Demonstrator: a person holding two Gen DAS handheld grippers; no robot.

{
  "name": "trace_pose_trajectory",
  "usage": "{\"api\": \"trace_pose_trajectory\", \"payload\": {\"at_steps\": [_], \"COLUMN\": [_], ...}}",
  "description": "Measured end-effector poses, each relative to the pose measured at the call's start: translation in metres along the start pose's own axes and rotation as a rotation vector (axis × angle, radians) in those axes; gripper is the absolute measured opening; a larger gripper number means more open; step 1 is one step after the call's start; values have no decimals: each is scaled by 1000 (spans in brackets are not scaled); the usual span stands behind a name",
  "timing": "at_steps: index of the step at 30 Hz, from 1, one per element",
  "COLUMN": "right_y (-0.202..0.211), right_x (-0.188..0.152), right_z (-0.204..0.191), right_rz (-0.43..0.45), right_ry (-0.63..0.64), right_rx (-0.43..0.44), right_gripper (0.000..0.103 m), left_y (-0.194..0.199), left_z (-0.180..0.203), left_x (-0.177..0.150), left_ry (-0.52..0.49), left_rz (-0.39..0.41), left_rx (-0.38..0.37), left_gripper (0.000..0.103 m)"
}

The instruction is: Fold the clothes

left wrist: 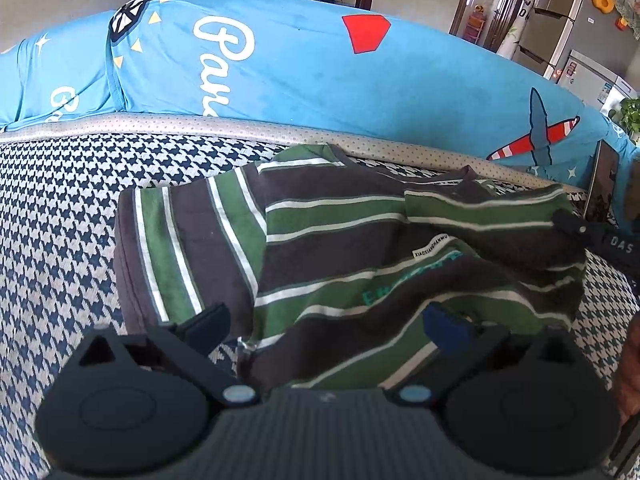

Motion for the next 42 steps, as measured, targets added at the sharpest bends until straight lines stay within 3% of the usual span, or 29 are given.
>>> {"api": "trace_pose_trajectory", "payload": {"at_steps": [4,7,11,14,19,27,36,38,42], "right_y": [37,67,102,117,127,99,72,61,37], "right_x": [25,28,13,-2,-11,-22,-46,-42,-35], "right_z": [7,41,98,135,158,137,158,160,159], "right_rz": [131,159,83,-4,-47,-91,-127,-119,-123], "right_ry": [69,48,-84,-180,-259,-268,-527,-519,-412], "right_rx": [-143,-395,-648,-720,-692,-539,-500,-471,-435], "right_gripper": [5,4,5,5,6,6,7,15,20], "left_y": [1,2,3,4,8,5,5,5,3], "left_z": [2,3,2,-1,-7,0,-1,-2,-2], "left_x": [-3,-6,-12,-17,-21,-24,-23,-23,-23], "left_ry": [-19,-43,-81,-91,-91,-115,-120,-115,-111], "left_rz": [1,4,3,-4,2,-8,-9,-11,-19], "left_rx": [4,11,29,33,47,30,22,23,20], "left_gripper": [103,103,103,103,103,103,103,103,103]}}
Point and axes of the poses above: each gripper's, at about its wrist camera, not at the fingertips, and y roughly against the way its jaws point, z to its right, x to its top, the point moved 7 cm from there along -y, roughly the way its jaws point, and after that the axes turned 14 degrees about z, right-handed, at the moved point
